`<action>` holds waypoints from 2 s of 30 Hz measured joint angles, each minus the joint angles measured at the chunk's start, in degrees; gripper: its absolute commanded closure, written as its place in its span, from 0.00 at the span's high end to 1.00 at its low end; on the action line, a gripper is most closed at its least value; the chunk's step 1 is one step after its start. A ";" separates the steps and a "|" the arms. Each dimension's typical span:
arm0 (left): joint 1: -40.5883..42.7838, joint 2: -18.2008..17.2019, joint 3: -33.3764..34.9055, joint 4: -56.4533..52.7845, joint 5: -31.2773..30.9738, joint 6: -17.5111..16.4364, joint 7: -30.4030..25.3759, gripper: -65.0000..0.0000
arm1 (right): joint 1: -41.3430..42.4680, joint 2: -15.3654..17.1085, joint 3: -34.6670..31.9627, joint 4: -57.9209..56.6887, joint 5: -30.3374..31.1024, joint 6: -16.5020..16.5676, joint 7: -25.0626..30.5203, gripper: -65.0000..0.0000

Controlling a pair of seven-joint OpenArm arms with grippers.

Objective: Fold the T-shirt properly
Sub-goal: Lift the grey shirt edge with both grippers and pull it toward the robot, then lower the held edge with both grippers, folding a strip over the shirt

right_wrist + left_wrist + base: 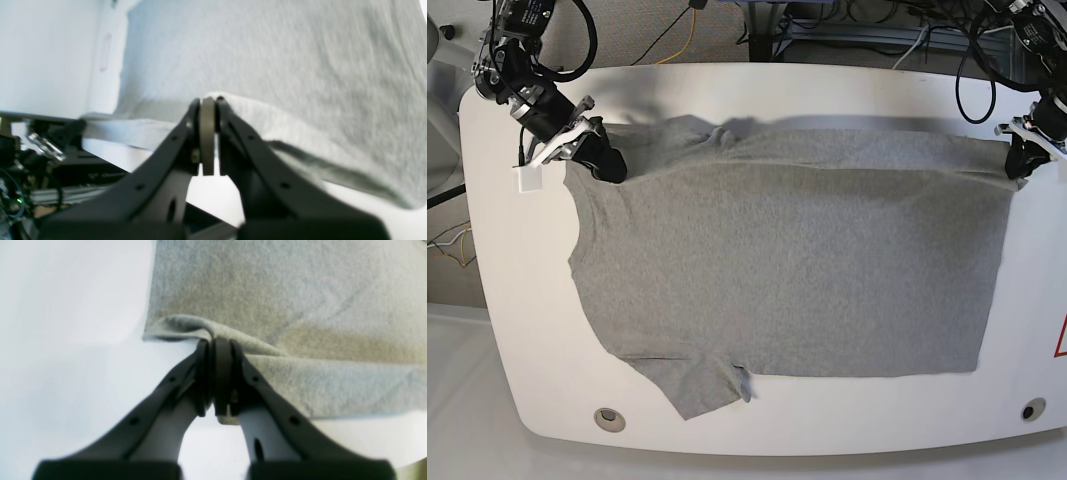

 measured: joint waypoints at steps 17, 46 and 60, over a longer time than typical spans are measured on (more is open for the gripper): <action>-1.88 0.02 0.11 0.00 0.20 0.02 0.13 0.03 | 2.91 0.00 -0.02 -0.17 -0.57 -2.32 -0.42 0.00; -5.84 -0.63 0.11 0.00 0.22 0.02 0.15 0.03 | 7.45 0.33 -0.11 -0.37 -0.63 -2.32 -0.42 0.00; -6.21 -0.61 0.11 0.00 0.24 0.02 -1.88 0.03 | 11.13 0.13 -6.62 -1.77 -6.38 -2.25 -0.42 0.00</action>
